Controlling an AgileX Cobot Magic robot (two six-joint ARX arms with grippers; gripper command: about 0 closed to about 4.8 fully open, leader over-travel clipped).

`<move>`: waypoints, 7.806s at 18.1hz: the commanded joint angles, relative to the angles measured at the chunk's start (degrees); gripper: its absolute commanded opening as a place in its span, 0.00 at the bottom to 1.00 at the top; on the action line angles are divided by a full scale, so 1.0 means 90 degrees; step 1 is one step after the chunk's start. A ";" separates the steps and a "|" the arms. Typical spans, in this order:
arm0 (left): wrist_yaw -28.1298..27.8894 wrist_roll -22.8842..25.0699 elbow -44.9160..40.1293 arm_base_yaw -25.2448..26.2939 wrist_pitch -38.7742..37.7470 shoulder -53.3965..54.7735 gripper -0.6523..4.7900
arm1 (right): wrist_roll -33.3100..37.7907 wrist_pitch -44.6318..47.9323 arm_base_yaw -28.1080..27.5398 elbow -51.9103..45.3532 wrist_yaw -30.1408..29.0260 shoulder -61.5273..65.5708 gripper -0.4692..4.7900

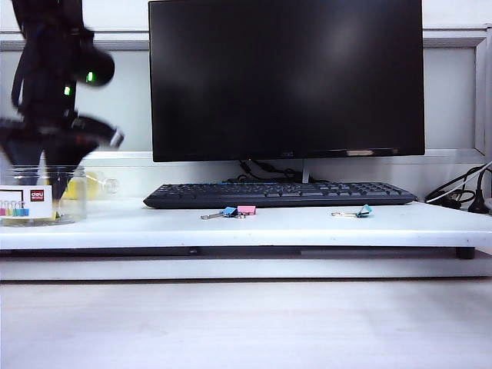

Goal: Take the clips out of the round transparent plastic box and place them on the table.

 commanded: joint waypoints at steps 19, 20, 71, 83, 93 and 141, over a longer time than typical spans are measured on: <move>0.0136 -0.0240 0.0255 -0.0087 -0.0894 0.0073 0.57 | 0.0002 -0.0027 0.0000 0.0012 -0.1418 -0.0012 0.29; 0.0138 -0.0250 0.0255 -0.0087 -0.0901 0.0112 0.57 | 0.0005 -0.0027 0.0002 0.0012 -0.1418 -0.0012 0.29; 0.0085 -0.0454 0.0226 -0.0085 0.0000 0.0653 0.57 | 0.0002 -0.0029 0.0002 0.0012 -0.1394 -0.0012 0.29; 0.0097 -0.0733 0.0221 -0.0090 -0.0073 0.1105 0.53 | -0.0046 -0.0029 -0.0002 0.0012 -0.1362 -0.0012 0.29; 0.0104 -0.0709 0.0223 -0.0090 -0.0083 0.1105 0.45 | -0.0044 -0.0029 0.0000 0.0012 -0.1251 -0.0012 0.29; 0.0238 0.0138 0.0585 -0.0126 -0.0168 0.0435 0.42 | -0.0041 -0.0032 0.0000 0.0012 -0.1297 -0.0012 0.29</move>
